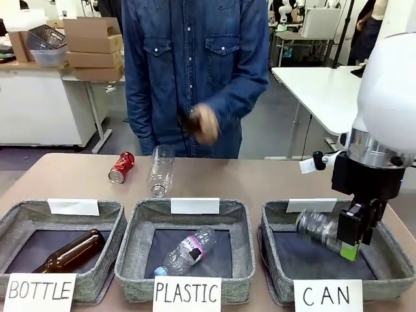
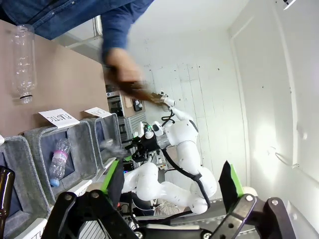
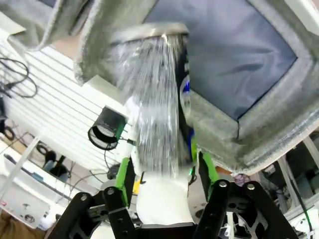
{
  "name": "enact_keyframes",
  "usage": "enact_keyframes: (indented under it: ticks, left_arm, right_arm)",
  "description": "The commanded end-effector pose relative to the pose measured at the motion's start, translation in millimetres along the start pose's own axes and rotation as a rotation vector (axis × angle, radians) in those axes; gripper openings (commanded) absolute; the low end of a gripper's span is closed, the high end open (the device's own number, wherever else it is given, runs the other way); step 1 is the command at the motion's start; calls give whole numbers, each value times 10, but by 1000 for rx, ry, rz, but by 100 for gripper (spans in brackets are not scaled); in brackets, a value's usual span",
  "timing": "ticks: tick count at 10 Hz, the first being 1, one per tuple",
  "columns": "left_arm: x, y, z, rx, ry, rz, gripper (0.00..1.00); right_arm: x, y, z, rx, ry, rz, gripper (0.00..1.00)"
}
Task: Sort the can waste into the basket.
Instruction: Pick up the can waste from the table and place it in the right Fabric basket.
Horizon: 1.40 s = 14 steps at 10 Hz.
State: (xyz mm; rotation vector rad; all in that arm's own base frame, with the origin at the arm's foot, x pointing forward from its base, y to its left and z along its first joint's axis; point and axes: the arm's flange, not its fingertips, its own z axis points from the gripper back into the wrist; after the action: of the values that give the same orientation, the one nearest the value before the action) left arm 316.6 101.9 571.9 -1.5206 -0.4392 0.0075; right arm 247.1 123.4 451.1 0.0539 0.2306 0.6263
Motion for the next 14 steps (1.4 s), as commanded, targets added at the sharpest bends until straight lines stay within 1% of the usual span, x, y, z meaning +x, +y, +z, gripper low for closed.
enact_keyframes:
  ticks: [1, 4, 5, 6, 7, 8, 9, 10, 11, 12, 13, 14]
  left_arm:
    - [-7, -5, 10, -6, 10, -20, 100]
    - [-7, -5, 10, -6, 10, -20, 100]
    - [-7, -5, 10, -6, 10, -20, 100]
    - [-7, -5, 10, -6, 10, -20, 100]
    - [-7, -5, 10, -6, 10, -20, 100]
    - [-7, -5, 10, -6, 10, -20, 100]
    - [-7, -5, 10, -6, 10, -20, 100]
    - [-7, -5, 10, -6, 10, -20, 100]
    - [-7, -5, 10, -6, 10, -20, 100]
    - [-7, -5, 10, -6, 10, -20, 100]
    - [-7, -5, 10, -6, 10, -20, 100]
    - [-7, -5, 10, -6, 10, -20, 100]
  right_arm:
    - [-364, -33, -728, -18, -39, -18, 100]
    - [-376, -23, -787, -6, -102, -59, 100]
    - [-419, -22, -787, 18, -173, -81, 100]
    - [-510, -14, -760, 45, -297, -97, 100]
    - [-675, 0, -702, 118, -484, -105, 100]
    - [-950, -9, -656, 254, -719, -84, 100]
    - [-1229, -60, -636, 456, -918, -30, 100]
    - [-1441, -142, -600, 680, -1125, -12, 100]
    - [-1509, -204, -580, 858, -1209, -41, 100]
    - [-1535, -272, -596, 979, -1246, -63, 100]
    - [-1520, -339, -637, 1049, -1277, -106, 100]
    - [-1352, -564, 1373, 591, -909, -151, 100]
